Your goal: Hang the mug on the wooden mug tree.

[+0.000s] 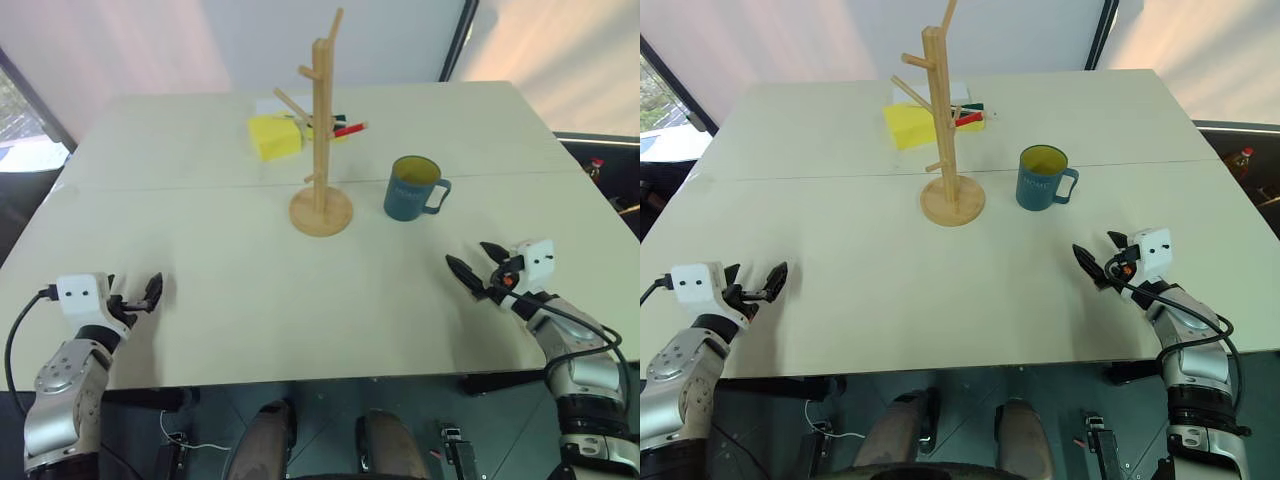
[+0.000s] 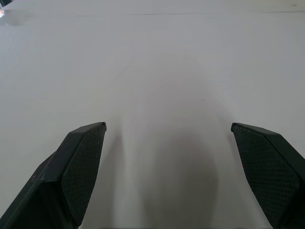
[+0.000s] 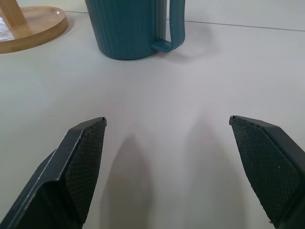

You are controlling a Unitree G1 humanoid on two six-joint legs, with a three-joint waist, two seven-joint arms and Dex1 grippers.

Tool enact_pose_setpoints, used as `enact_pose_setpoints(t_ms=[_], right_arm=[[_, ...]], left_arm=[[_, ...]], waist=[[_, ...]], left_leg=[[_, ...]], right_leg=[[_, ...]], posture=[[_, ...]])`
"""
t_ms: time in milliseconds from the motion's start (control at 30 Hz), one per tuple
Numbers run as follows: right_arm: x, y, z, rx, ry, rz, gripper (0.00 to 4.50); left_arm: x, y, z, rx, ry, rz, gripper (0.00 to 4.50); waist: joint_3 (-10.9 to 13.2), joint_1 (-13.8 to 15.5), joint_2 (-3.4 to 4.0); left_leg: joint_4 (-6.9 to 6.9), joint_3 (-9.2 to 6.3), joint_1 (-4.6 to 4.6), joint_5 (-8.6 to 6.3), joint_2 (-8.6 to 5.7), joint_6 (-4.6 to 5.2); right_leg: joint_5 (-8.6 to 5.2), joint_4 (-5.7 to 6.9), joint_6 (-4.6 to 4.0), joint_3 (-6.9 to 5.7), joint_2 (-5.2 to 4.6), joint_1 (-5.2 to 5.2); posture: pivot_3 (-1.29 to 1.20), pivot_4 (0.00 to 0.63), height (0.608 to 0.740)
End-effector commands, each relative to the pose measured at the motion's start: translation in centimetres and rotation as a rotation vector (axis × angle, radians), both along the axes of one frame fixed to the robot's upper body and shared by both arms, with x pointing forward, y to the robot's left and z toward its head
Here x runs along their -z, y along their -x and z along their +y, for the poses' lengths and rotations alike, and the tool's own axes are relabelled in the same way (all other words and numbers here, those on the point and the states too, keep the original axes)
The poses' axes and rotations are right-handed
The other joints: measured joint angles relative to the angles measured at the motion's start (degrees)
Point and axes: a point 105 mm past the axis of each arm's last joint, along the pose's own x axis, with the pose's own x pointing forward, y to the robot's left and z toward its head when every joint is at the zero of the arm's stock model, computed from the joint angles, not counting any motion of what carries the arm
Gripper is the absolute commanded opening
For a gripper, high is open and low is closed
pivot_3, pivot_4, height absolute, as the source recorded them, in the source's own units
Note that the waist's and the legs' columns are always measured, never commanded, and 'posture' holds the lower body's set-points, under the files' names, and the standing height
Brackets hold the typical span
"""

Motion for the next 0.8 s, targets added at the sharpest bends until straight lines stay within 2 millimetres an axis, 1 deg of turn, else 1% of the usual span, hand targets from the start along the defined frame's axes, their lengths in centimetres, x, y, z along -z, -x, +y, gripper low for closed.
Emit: enact_pose_setpoints(t_ms=[33,200,367,467,567,633,700,800], right_arm=[[-1.2,-0.2,0.2,-0.009,0.013,-0.044,4.31],[-1.3,-0.4,0.1,0.005,0.019,-0.047,4.31],[-1.8,-0.9,0.3,0.038,0.019,-0.072,4.31],[-1.8,-1.6,0.6,0.073,0.033,-0.078,4.31],[-2.9,-2.5,1.2,0.107,0.033,-0.137,4.31],[-3.3,-3.0,1.4,0.130,0.025,-0.156,4.31],[-3.5,-3.9,1.8,0.169,0.014,-0.170,4.31],[-3.7,-5.1,2.9,0.194,0.014,-0.189,4.31]], left_arm=[[-1.7,0.1,0.4,-0.016,-0.031,-0.058,4.50],[-1.8,0.0,0.2,-0.004,-0.015,-0.060,4.50],[-2.3,-0.5,-1.6,0.068,-0.030,-0.081,4.50],[-3.2,-0.8,-4.0,0.183,-0.028,-0.116,4.50],[-4.3,-1.1,-8.7,0.400,-0.039,-0.156,4.50],[-4.7,-1.1,-10.6,0.491,-0.044,-0.167,4.50],[-5.1,-1.0,-13.5,0.625,-0.031,-0.186,4.50],[-5.9,-0.6,-17.3,0.805,-0.011,-0.213,4.50]], waist=[[0.0,0.0,0.00],[0.0,0.0,0.00],[0.0,0.0,0.00],[0.0,0.0,0.00],[0.0,0.0,0.01],[0.0,0.0,0.02],[0.0,0.0,0.02],[0.0,-0.1,0.02]], left_leg=[[0.00,0.00,0.00,0.00,0.00,0.00],[0.00,0.00,0.00,0.00,0.00,0.00],[0.00,0.00,0.00,0.00,0.00,0.00],[0.01,0.00,0.00,0.00,0.00,0.00],[0.01,0.00,0.00,0.00,0.00,0.00],[0.01,0.02,0.00,0.00,0.00,0.00],[0.01,0.03,0.00,0.01,-0.01,0.00],[0.01,0.03,0.01,0.01,-0.01,-0.01]], right_leg=[[0.00,0.00,0.00,0.00,0.00,0.00],[0.00,0.00,0.00,0.00,0.00,0.00],[0.00,0.00,0.00,0.00,0.01,0.01],[0.02,0.00,-0.03,0.00,0.02,0.00],[0.02,0.00,-0.03,0.00,0.03,0.01],[0.03,0.00,-0.03,0.00,0.05,0.01],[0.03,0.00,-0.03,0.00,0.08,0.01],[0.06,0.01,0.00,0.00,0.11,0.02]], posture=[[0.00,0.150,0.740],[0.00,0.150,0.740],[0.00,0.150,0.740],[0.00,0.150,0.740],[0.00,0.150,0.740],[0.00,0.150,0.740],[0.00,0.150,0.740],[0.00,0.150,0.740]])
